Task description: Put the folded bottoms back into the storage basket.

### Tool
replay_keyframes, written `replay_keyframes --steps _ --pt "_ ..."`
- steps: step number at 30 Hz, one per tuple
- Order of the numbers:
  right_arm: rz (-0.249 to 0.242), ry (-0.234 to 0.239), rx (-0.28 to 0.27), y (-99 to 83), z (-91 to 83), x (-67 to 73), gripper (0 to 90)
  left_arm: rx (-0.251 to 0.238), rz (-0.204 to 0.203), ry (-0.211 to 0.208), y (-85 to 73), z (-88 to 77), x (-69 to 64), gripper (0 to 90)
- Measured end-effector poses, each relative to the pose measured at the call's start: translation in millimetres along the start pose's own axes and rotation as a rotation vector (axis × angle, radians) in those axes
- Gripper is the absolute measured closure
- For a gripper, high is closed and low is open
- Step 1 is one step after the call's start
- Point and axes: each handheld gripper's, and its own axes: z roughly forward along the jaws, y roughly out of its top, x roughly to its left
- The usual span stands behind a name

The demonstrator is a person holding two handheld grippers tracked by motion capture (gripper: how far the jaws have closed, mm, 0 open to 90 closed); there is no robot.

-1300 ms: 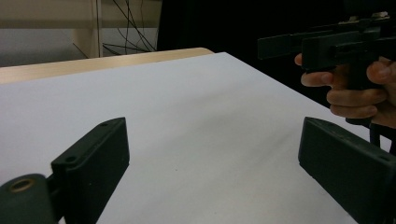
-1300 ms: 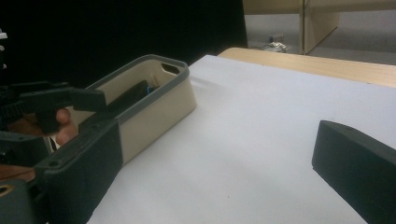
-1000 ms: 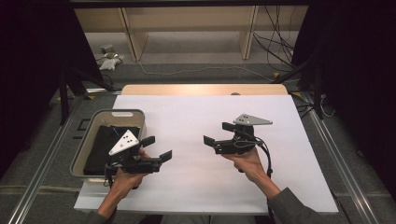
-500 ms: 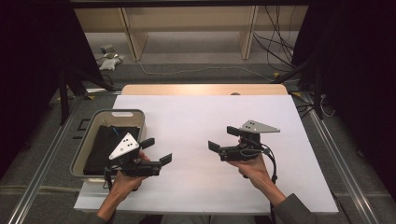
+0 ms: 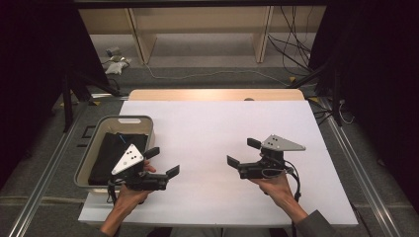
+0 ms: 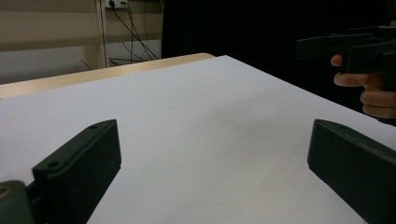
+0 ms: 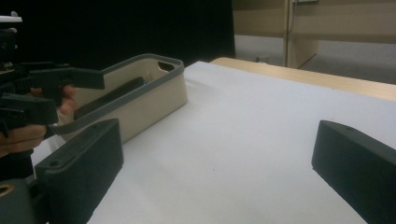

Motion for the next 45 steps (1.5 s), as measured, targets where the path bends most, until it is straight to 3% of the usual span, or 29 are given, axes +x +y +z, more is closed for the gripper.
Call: replay_keyframes --steps 12,29,45 --pt "-0.021 -0.035 -0.016 -10.3 -19.2 -1.7 2.9 0.002 0.009 -0.01 -2.5 -4.7 1.6 1.6" --pt "-0.006 -0.066 -0.035 -21.9 -41.8 -5.1 1.2 0.023 0.041 -0.034 -7.6 -4.6 -2.6 1.6" --pt "0.007 -0.098 -0.02 -38.3 -57.5 -4.9 1.4 0.026 0.025 -0.059 -13.7 -3.7 -10.9 0.0"
